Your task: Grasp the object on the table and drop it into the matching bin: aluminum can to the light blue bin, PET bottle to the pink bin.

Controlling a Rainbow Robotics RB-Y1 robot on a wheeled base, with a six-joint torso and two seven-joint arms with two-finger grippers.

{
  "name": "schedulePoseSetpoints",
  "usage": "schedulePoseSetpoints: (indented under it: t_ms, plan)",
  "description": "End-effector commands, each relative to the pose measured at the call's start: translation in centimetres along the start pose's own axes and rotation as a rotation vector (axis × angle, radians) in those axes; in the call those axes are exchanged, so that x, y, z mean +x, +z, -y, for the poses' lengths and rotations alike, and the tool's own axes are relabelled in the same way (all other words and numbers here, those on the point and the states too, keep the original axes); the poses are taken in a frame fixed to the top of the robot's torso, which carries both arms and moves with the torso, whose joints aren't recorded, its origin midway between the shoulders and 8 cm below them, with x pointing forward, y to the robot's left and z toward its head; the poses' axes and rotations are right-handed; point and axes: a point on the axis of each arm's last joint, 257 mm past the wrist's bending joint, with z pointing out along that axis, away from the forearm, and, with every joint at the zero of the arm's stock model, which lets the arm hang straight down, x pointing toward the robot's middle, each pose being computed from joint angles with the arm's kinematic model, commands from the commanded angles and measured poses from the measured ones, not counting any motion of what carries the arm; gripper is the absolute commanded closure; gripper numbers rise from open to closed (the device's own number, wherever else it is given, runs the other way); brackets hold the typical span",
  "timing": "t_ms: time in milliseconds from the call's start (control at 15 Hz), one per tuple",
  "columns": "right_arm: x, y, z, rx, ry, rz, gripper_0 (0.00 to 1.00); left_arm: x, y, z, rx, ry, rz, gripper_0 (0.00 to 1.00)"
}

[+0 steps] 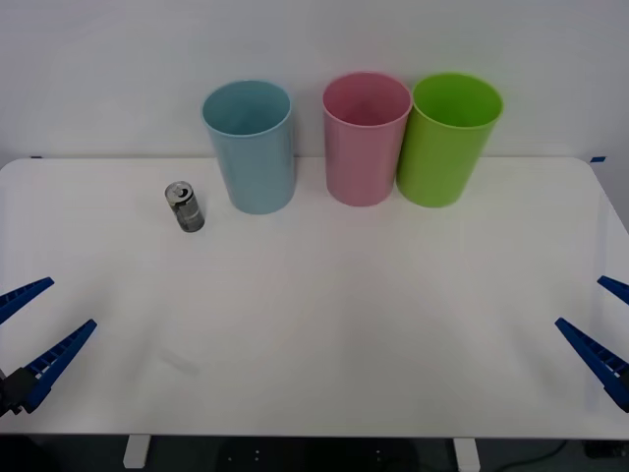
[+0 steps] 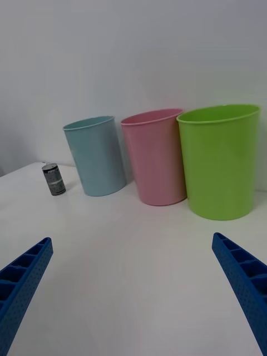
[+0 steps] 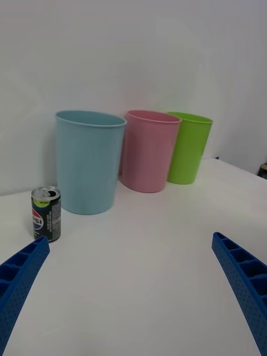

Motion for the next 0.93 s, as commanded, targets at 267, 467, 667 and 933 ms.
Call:
schedulePoseSetpoints:
  t_ms: [267, 467, 667, 933]
  plan:
    - [0.0, 0.0, 0.0, 0.000, 0.000, 0.000, 0.00, 1.4, -1.2, 0.4, -0.024, -0.058, -0.001, 0.00]
    - [0.0, 0.0, 0.0, 0.000, 0.000, 0.000, 0.00, 1.5, -1.5, 0.2, -0.036, -0.065, 0.000, 0.00]
    - [0.0, 0.0, 0.0, 0.000, 0.000, 0.000, 0.00, 2.2, -1.8, -0.5, -0.082, -0.075, -0.015, 0.00]
    - [0.0, 0.0, 0.0, 0.000, 0.000, 0.000, 0.00, 4.0, -1.7, -1.8, -0.165, -0.084, -0.039, 0.00]
